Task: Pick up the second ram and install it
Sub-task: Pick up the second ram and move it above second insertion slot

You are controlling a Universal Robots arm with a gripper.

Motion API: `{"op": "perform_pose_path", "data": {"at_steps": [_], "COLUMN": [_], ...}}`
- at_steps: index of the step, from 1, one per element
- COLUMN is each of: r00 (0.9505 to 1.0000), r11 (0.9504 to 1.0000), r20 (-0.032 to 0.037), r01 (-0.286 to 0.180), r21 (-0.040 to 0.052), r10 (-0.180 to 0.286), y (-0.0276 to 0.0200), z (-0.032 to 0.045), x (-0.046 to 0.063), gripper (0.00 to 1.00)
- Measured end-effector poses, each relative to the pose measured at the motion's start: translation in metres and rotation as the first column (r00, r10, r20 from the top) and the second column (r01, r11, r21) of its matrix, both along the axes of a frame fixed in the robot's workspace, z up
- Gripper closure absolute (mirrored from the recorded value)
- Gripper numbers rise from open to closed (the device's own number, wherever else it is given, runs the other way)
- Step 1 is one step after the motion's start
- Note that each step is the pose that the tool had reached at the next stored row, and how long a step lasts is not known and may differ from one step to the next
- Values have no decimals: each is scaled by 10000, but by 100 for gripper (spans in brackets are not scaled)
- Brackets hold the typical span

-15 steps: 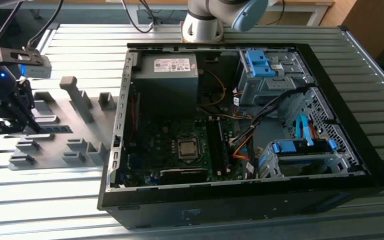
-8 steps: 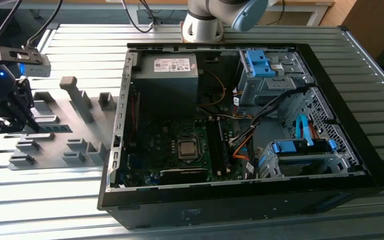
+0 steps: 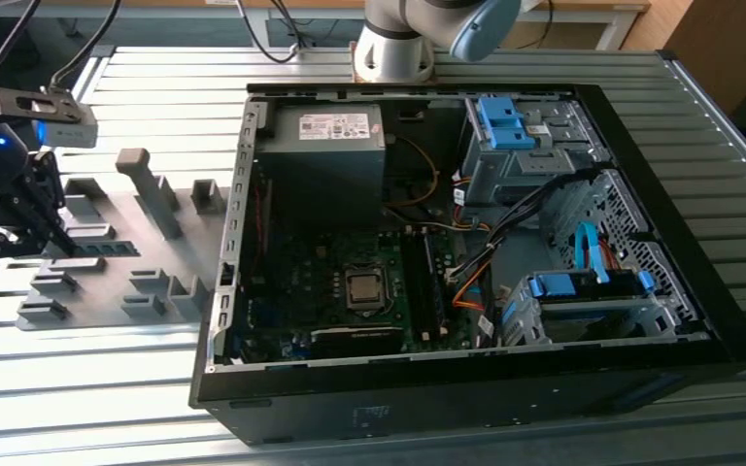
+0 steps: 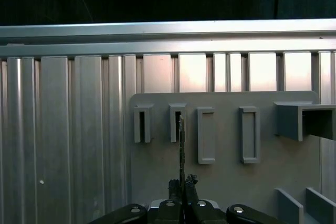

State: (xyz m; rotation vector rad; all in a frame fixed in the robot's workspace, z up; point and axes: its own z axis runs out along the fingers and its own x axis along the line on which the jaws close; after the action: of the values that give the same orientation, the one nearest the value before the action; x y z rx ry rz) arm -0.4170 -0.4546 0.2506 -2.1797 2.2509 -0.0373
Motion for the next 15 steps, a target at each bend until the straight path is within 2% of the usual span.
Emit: {"op": "perform_pose_path", "data": {"at_steps": [15], "r00": [10000], "r11": [10000], "r20": [-1], "r01": [0], "r21": [-1], "r10": [0], "y": [0], "z": [38], "x": [0], "gripper": [86]}}
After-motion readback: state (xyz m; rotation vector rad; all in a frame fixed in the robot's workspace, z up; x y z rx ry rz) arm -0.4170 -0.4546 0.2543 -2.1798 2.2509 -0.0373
